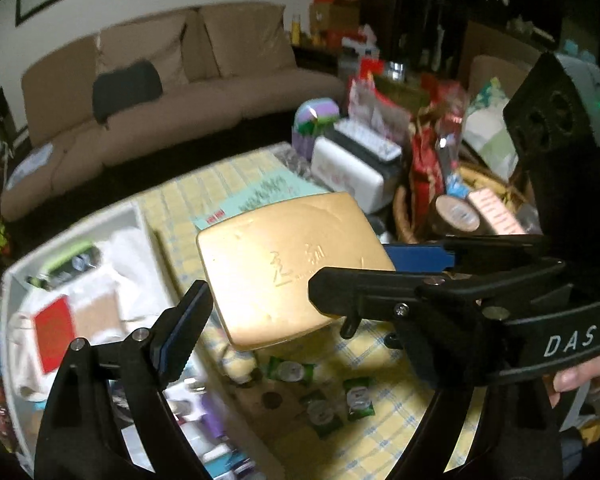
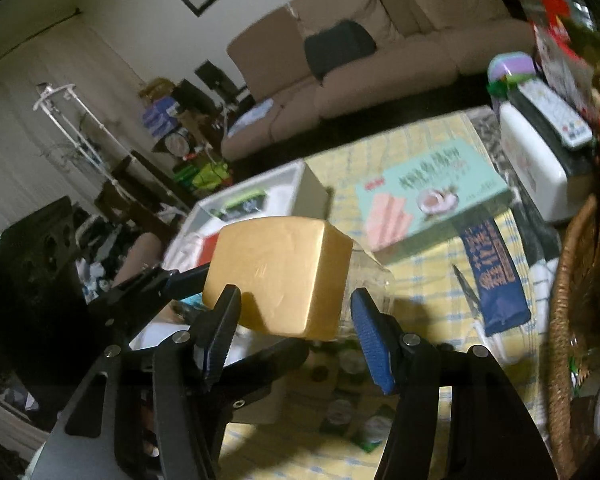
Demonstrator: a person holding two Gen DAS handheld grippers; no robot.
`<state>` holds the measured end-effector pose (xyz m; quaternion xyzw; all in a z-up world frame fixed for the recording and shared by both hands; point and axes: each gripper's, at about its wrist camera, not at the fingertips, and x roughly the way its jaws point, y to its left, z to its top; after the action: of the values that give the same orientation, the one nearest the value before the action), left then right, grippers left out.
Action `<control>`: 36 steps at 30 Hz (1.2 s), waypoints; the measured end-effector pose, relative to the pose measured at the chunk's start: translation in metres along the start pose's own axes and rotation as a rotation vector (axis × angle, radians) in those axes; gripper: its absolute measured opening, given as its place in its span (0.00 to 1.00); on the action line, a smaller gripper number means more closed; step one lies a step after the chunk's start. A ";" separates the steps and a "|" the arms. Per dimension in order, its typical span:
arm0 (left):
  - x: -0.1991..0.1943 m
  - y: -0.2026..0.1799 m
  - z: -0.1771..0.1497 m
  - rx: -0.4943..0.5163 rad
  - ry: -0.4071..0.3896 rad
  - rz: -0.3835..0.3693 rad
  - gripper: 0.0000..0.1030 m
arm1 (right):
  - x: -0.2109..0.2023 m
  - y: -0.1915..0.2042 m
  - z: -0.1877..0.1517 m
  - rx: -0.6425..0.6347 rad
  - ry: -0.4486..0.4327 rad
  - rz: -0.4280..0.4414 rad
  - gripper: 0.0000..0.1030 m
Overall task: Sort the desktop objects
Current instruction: 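Grasp the gold-lidded jar with the right gripper and lift it, then carry the jar over the white tray and lower it inside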
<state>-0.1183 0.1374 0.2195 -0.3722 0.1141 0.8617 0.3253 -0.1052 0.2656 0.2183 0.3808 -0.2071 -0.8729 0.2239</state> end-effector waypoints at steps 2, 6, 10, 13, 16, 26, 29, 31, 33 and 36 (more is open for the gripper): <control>-0.024 0.010 0.005 -0.002 -0.025 0.024 0.85 | -0.004 0.025 0.007 -0.017 -0.013 0.029 0.59; -0.066 0.046 0.003 -0.030 -0.057 0.079 0.86 | 0.006 0.074 0.018 -0.057 -0.009 0.072 0.59; -0.099 0.094 -0.011 -0.083 -0.070 0.131 0.86 | 0.048 0.118 0.026 -0.062 0.018 0.130 0.59; -0.105 0.142 -0.027 -0.132 -0.053 0.172 0.86 | 0.095 0.140 0.029 -0.022 0.057 0.186 0.59; -0.087 0.196 -0.042 -0.206 -0.008 0.183 0.86 | 0.151 0.152 0.031 0.015 0.096 0.199 0.59; 0.001 0.296 -0.048 -0.281 0.093 0.195 0.88 | 0.290 0.128 0.060 0.180 0.199 0.221 0.61; 0.008 0.319 -0.041 -0.332 0.071 0.157 0.90 | 0.311 0.123 0.080 0.197 0.201 0.204 0.70; 0.007 0.328 -0.046 -0.372 0.058 0.120 0.94 | 0.318 0.121 0.084 0.195 0.202 0.186 0.76; 0.008 0.340 -0.059 -0.420 0.061 0.062 0.99 | 0.322 0.116 0.083 0.195 0.211 0.177 0.84; 0.006 0.348 -0.073 -0.485 0.040 0.007 1.00 | 0.324 0.106 0.077 0.231 0.208 0.191 0.91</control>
<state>-0.3043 -0.1569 0.1479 -0.4559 -0.0882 0.8576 0.2210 -0.3362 0.0159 0.1372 0.4707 -0.3169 -0.7741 0.2806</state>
